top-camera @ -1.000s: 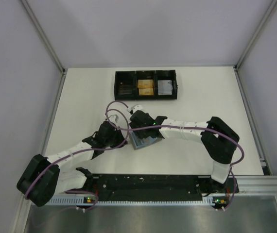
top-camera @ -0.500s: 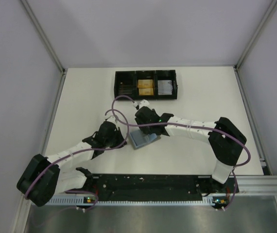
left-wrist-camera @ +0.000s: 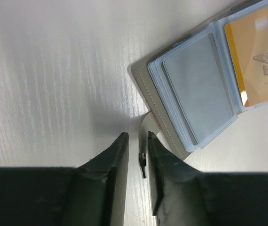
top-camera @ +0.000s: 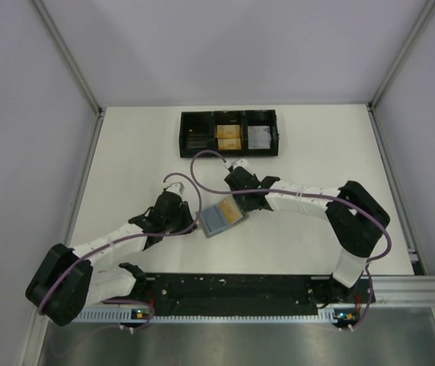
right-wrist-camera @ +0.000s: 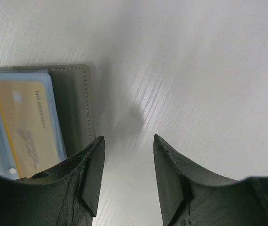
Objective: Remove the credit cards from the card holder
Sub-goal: Remove the credit card from the card holder.
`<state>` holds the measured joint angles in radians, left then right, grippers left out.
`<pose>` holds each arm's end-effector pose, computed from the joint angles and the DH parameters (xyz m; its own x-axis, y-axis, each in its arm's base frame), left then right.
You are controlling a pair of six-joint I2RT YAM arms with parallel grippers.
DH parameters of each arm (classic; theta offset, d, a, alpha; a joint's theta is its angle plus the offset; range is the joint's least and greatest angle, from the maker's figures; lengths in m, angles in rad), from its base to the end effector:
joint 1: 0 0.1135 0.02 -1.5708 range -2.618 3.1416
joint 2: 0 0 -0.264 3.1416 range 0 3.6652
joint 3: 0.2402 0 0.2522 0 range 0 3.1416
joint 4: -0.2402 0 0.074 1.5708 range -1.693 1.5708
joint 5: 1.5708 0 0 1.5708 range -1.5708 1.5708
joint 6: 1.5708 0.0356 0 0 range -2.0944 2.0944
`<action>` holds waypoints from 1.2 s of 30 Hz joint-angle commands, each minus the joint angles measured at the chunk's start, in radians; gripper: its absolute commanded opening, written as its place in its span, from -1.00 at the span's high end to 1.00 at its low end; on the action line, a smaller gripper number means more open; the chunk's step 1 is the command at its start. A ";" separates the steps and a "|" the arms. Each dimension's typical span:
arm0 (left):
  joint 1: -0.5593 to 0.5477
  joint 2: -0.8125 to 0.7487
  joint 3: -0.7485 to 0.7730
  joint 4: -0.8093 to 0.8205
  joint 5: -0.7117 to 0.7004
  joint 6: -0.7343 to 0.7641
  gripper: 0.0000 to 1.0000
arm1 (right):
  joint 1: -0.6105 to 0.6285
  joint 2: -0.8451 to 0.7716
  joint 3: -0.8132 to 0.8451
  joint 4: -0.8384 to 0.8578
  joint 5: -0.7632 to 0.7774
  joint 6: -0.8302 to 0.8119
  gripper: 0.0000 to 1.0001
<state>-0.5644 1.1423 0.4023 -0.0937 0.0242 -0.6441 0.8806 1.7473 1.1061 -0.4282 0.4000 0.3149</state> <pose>0.1730 -0.1106 0.1516 -0.8296 -0.1853 -0.5267 0.0630 0.9063 -0.4179 0.2335 0.2610 0.1813 -0.7139 -0.4166 -0.5628 -0.3891 0.9043 -0.1758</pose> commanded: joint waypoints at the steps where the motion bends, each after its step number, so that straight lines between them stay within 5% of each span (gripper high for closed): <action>1: 0.005 -0.061 0.062 -0.041 -0.053 0.017 0.24 | -0.002 -0.072 0.015 0.048 -0.041 -0.014 0.10; 3: 0.004 -0.087 0.102 -0.073 -0.066 0.017 -0.05 | -0.009 -0.098 0.021 0.060 -0.065 -0.020 0.10; 8: 0.005 -0.128 0.236 -0.147 -0.066 0.023 -0.19 | -0.048 -0.163 0.024 0.095 -0.136 -0.027 0.10; 12: 0.004 -0.122 0.300 -0.109 0.026 0.000 -0.15 | -0.077 -0.215 0.000 0.143 -0.237 -0.034 0.12; 18: 0.004 -0.023 0.288 0.011 0.108 -0.081 0.18 | -0.083 -0.218 -0.037 0.285 -0.522 -0.020 0.35; 26: -0.003 0.125 0.254 0.179 0.187 -0.160 0.32 | -0.130 -0.103 -0.120 0.471 -0.682 0.099 0.67; 36: -0.015 0.289 0.230 0.284 0.207 -0.227 0.35 | -0.204 -0.031 -0.278 0.606 -0.739 0.226 0.78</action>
<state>-0.5724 1.3880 0.6518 0.0845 0.2096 -0.8219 0.6956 1.7111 0.8639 0.0544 -0.2989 0.4751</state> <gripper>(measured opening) 0.328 0.118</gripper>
